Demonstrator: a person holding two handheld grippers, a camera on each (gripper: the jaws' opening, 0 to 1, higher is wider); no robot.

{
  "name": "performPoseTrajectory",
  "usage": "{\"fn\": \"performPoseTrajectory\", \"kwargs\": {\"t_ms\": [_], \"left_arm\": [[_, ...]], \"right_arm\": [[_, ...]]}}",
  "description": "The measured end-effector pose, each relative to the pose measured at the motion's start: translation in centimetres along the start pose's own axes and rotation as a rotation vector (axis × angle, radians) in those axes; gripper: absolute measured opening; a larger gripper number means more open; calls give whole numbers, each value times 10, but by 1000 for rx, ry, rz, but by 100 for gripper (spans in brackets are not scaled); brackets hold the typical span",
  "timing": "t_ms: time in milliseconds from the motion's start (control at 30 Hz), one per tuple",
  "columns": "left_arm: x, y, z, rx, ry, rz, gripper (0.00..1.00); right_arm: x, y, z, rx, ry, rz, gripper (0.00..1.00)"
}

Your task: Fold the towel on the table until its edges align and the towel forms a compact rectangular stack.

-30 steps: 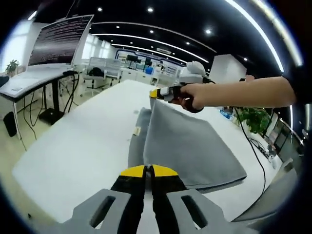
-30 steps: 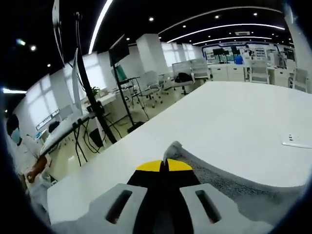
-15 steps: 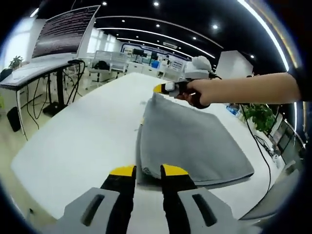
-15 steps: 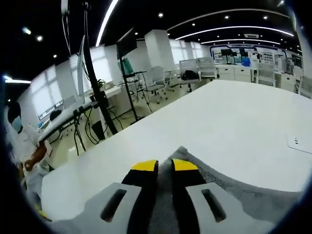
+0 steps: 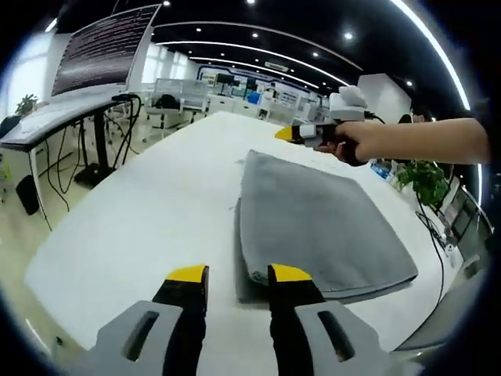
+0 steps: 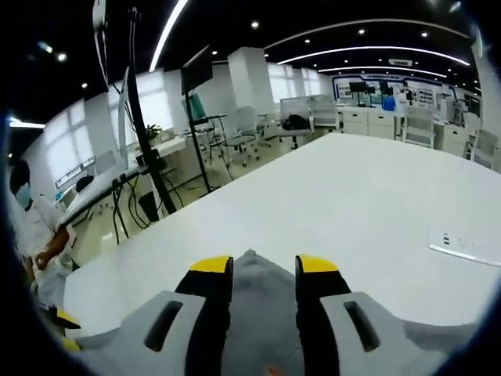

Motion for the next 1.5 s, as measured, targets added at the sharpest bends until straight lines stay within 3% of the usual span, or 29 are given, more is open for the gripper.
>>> {"fn": "performPoseTrajectory", "kwargs": {"t_ms": [167, 367, 433, 633, 933, 1233, 1400, 1500], "left_arm": [[0, -1, 0, 4, 12, -18, 31], [4, -4, 3, 41, 26, -52, 29], [5, -3, 5, 108, 31, -55, 27], [8, -5, 18, 111, 27, -74, 26], [13, -4, 14, 127, 37, -86, 24], [14, -11, 14, 150, 40, -114, 22], [17, -11, 18, 157, 35, -123, 19], [19, -12, 18, 165, 32, -124, 18]], "right_arm": [[-25, 2, 21, -8, -25, 0, 31], [-69, 3, 67, 9, -103, 4, 30], [-84, 0, 79, 23, -130, 5, 30], [-118, -17, 121, 54, -192, -10, 30], [-153, -40, 171, 118, -284, -24, 28], [-168, -65, 192, 178, -352, -47, 24], [-168, -75, 195, 180, -350, -72, 23], [-167, -79, 194, 186, -331, -92, 16]]}}
Point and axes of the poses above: the point that each gripper's makers call its tool centre point, and the gripper's own axes: x roughly forward along the fingers, z roughly to its right, y roughly out of its top, the point moved 3 cm from there along -x, roughly backward along the fingers, and after that the axes turned 9 degrees about x, right-handed, at the moved point
